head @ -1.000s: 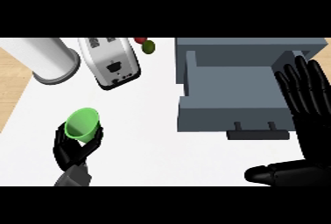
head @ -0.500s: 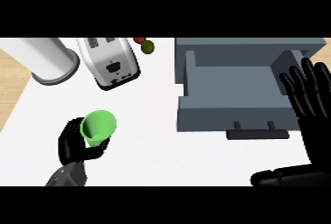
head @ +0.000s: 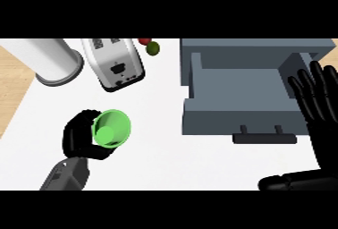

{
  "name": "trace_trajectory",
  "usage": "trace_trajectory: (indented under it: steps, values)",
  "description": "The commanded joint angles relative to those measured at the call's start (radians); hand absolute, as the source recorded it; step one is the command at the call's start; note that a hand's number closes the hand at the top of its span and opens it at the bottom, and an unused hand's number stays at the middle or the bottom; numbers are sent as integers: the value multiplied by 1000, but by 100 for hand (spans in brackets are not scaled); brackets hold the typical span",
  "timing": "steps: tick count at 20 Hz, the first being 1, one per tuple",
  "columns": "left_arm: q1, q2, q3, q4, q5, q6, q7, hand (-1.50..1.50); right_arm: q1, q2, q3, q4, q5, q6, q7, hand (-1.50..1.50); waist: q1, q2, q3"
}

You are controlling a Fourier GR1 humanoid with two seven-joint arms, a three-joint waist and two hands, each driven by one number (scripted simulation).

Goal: Pick up the cup, place it into the drawer and close the drawer

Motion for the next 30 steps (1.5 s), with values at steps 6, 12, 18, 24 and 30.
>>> trace_trajectory:
  steps: [6,12,18,24,30]
  values:
    - [-5,-6,-102,-427,5,52,314,150,-9,-9,-29,49,-19,15,-24,-150,5,0,1]
    - [-47,-60,-126,-581,1,144,467,150,36,-18,-58,96,-26,58,-101,-150,-2,2,0]
    - [-221,-75,-117,-654,-24,264,648,150,-13,-10,-23,5,-6,8,-6,-150,-5,2,0]
    - [-328,-90,-117,-636,-92,319,723,150,-31,-27,-70,36,-40,11,1,-150,-6,3,0]
    - [-600,-150,-104,-429,-163,426,788,150,-4,14,-10,59,18,-2,-39,-150,-18,6,0]
